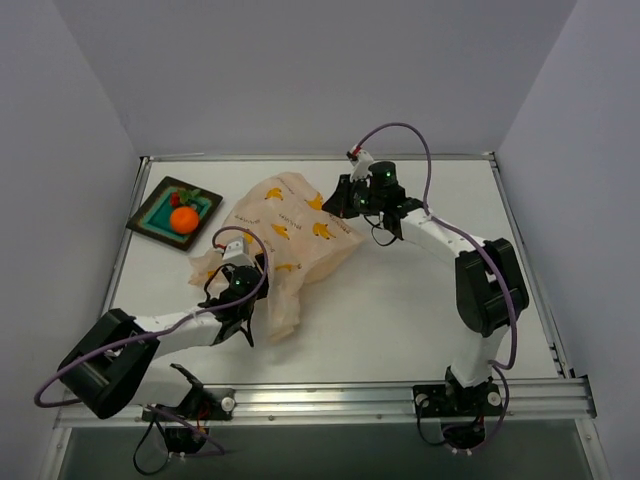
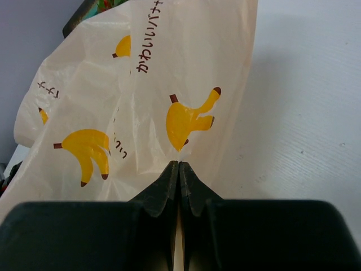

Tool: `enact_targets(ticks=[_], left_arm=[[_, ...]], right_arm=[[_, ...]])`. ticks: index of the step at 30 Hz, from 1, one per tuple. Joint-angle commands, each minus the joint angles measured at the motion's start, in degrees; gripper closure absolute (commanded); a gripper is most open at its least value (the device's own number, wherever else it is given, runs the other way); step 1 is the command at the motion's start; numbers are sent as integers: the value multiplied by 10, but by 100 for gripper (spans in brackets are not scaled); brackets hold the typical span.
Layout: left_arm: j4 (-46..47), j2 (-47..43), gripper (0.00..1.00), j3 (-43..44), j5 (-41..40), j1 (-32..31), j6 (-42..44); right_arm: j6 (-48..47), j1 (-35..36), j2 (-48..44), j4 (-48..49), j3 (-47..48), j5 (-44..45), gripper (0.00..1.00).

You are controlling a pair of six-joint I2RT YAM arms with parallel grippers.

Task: Take the fake fruits out of the plastic bag

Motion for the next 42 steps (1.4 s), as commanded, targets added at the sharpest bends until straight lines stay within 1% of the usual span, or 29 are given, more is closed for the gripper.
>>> enact_targets(ticks=[1,4,6,7,8,11,14,15,18,19,21,22,24,25,27,30,36,41,42], left_arm=[[59,46,41,45,39,20,14],[62,65,40,47,57,25,9],[79,61,37,26,81,26,3],[105,57,35,17,92,27,3],[114,48,28,13,101,27,4],[108,31,21,25,124,26,24],[86,21,21,44,141,23,36],[83,15,21,44,143,21,33],[72,-12,21,27,128,11,26],[68,-18,21,17,121,11,23],[64,-31,21,13,121,12,21],[61,-36,21,12,123,12,23],[62,-35,21,11,126,11,23],[64,-29,20,12,128,11,24],[62,-25,19,19,127,12,28],[48,-10,17,40,114,14,48],[44,44,13,92,106,20,82],[92,114,10,126,114,20,89],[113,124,9,129,115,18,89]], right_arm=[[-30,5,-7,-29,21,24,100],[-32,6,11,-29,19,25,100],[-36,5,17,-28,19,28,100],[-37,6,20,-28,18,29,100],[-37,5,21,-27,19,29,100],[-37,8,28,-22,24,29,100],[-31,6,31,-30,49,49,100],[-32,5,32,-38,80,46,100],[-45,23,13,-75,129,46,100],[-53,35,4,-90,131,65,100],[-70,67,-31,-91,117,95,100],[-71,74,-41,-85,88,119,100],[-54,81,-51,-52,46,124,100],[-52,79,-43,-45,30,123,100],[-53,75,-13,-61,36,137,100],[-59,75,-11,-62,43,146,100],[-75,75,-6,-68,58,124,100],[-74,79,9,-59,42,96,100],[-72,80,13,-55,35,88,100]])
